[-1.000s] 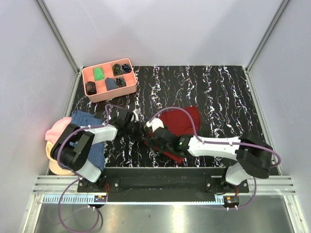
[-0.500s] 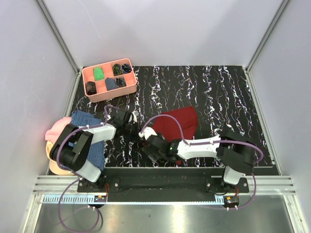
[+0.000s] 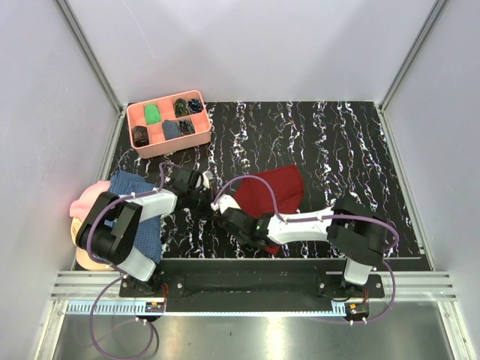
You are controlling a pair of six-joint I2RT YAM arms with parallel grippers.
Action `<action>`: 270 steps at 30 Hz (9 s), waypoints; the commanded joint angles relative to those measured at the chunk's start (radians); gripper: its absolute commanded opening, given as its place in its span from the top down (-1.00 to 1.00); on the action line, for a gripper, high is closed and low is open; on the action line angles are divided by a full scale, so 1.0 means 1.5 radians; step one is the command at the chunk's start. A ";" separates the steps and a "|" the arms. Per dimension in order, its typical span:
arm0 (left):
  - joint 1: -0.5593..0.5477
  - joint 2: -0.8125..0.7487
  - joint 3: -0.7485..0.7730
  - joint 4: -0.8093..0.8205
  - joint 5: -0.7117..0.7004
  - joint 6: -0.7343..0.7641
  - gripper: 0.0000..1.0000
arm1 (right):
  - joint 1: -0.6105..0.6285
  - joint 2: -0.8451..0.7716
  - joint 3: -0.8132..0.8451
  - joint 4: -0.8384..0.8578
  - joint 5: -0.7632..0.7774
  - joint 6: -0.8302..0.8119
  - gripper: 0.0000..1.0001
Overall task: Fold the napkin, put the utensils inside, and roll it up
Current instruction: Roll the napkin with the utensil
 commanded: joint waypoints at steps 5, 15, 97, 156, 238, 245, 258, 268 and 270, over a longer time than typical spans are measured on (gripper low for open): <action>0.026 -0.060 0.009 -0.001 0.006 0.019 0.30 | 0.005 0.040 0.019 -0.058 -0.122 -0.018 0.95; 0.058 -0.262 -0.121 -0.010 -0.159 0.013 -0.35 | -0.040 0.004 0.034 -0.076 -0.321 -0.005 1.00; -0.103 -0.231 -0.144 0.075 -0.157 0.094 1.00 | -0.399 0.050 0.139 -0.163 -0.797 -0.003 -0.26; -0.018 -0.171 -0.035 -0.014 -0.016 0.082 0.49 | -0.032 -0.020 -0.006 -0.152 -0.297 0.018 1.00; -0.096 -0.193 -0.163 0.130 -0.156 0.063 1.00 | -0.380 0.128 0.130 -0.225 -0.923 -0.011 0.08; -0.095 -0.139 -0.118 0.074 -0.142 0.069 1.00 | -0.378 -0.047 0.100 -0.275 -0.695 -0.044 -0.12; -0.095 -0.108 -0.079 0.015 -0.156 0.073 1.00 | -0.231 -0.194 -0.051 -0.217 -0.679 0.076 -0.15; -0.095 -0.116 -0.071 -0.006 -0.164 0.090 1.00 | -0.243 -0.178 -0.099 -0.217 -0.612 0.080 -0.16; -0.095 -0.114 -0.069 -0.007 -0.165 0.091 1.00 | -0.262 -0.180 -0.106 -0.217 -0.613 0.078 -0.16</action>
